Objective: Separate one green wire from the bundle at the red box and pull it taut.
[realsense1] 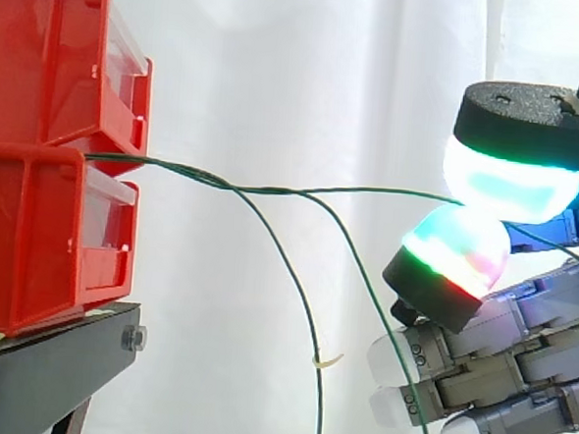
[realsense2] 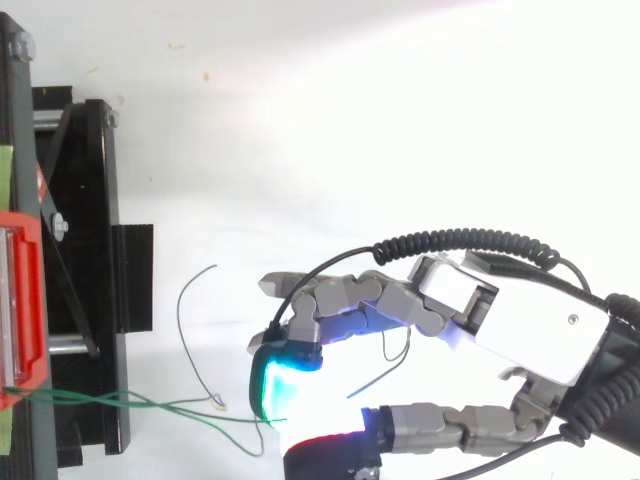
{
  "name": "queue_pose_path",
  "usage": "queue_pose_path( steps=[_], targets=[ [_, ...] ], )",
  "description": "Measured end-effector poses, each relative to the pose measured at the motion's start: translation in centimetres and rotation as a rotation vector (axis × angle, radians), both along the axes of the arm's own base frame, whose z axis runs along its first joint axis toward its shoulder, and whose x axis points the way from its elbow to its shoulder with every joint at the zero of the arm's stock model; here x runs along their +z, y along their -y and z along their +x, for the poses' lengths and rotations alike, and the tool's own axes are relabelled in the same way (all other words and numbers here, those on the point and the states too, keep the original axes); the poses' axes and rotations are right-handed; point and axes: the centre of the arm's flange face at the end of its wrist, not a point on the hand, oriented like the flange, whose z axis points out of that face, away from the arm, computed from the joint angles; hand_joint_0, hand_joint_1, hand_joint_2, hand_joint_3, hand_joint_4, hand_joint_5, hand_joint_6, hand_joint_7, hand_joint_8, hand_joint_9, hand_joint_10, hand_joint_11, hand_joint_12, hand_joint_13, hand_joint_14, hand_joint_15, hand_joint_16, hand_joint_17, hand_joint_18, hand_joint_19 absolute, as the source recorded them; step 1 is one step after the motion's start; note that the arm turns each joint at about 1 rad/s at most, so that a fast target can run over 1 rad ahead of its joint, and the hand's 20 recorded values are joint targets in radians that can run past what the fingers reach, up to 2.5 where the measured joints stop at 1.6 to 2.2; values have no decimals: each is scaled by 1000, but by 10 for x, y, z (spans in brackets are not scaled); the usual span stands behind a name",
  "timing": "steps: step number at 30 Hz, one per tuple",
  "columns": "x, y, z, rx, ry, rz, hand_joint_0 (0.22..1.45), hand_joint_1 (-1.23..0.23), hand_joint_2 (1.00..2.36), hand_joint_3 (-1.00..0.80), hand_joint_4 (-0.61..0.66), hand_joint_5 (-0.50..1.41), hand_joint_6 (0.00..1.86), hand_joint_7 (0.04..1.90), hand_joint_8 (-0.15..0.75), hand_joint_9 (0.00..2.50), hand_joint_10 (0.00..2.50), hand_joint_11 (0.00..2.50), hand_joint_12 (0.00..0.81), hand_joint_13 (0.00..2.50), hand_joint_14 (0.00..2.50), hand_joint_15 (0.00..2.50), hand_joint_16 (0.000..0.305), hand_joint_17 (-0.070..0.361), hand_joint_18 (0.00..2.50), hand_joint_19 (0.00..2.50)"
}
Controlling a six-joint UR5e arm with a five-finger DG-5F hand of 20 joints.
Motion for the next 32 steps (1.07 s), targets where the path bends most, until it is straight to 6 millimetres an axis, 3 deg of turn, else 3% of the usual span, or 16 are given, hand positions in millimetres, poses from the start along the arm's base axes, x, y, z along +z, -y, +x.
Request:
queue_pose_path(
  steps=[32],
  targets=[
    [0,-1,0,2,0,0,599,-776,1007,-8,-39,-111,814,1331,245,911,6,192,411,420,1,71,67,151,470,313]
  ],
)
